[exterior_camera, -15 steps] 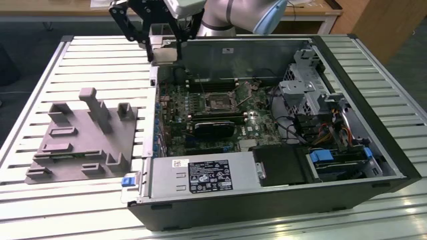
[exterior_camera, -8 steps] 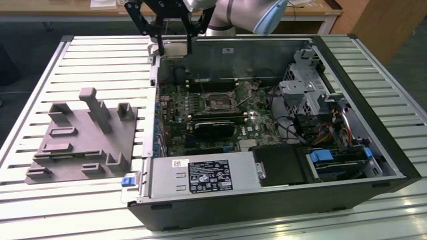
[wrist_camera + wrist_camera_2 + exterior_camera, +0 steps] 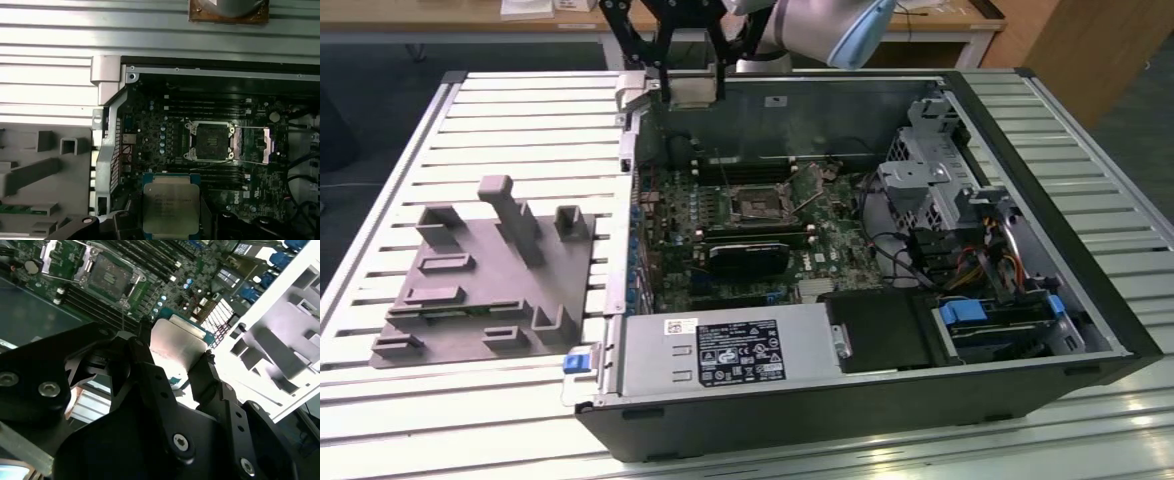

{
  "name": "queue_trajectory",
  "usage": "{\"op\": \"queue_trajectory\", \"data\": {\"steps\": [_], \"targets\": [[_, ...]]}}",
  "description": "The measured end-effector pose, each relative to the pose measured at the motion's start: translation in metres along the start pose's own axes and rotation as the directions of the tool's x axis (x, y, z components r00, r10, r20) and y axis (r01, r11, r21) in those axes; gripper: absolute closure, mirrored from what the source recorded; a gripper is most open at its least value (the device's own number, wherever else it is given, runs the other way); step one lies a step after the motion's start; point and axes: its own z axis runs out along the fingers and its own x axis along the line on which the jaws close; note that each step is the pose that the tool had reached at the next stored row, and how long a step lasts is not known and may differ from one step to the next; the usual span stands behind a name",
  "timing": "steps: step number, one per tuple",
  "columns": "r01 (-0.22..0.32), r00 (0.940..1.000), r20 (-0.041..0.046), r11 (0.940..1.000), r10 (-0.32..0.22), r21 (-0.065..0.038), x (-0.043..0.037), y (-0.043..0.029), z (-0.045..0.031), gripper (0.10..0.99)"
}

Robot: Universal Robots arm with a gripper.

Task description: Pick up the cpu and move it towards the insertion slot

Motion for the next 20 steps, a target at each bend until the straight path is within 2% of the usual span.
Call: {"op": "queue_trajectory", "data": {"steps": [13, 20], "targets": [[0.0, 1.0, 0.0, 1.0, 0.0, 0.0, -0.0293, 0.0249, 0.0011, 0.541], [0.0, 1.0, 0.0, 1.0, 0.0, 0.0, -0.0564, 0.0307, 0.0019, 0.541]]}}
